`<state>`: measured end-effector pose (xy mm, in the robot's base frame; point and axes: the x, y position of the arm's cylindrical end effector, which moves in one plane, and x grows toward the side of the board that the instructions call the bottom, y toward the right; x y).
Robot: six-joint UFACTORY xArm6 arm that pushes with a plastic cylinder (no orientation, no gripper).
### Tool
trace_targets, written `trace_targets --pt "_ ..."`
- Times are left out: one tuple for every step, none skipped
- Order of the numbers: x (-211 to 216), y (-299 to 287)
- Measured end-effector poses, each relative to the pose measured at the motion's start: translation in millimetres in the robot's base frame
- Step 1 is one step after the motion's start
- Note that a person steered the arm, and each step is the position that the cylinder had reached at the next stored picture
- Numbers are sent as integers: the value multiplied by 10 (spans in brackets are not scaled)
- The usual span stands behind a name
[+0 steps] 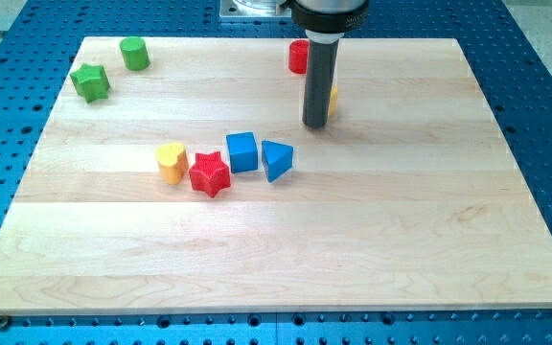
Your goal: Move the hexagon parallel to the red circle
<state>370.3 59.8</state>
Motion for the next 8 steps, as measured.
trace_targets --pt "-88 598" --pt "85 419" --pt "330 -153" --pt "-57 -121" --pt "-528 521" --pt "-555 383" --pt "-529 9" --pt "-837 680"
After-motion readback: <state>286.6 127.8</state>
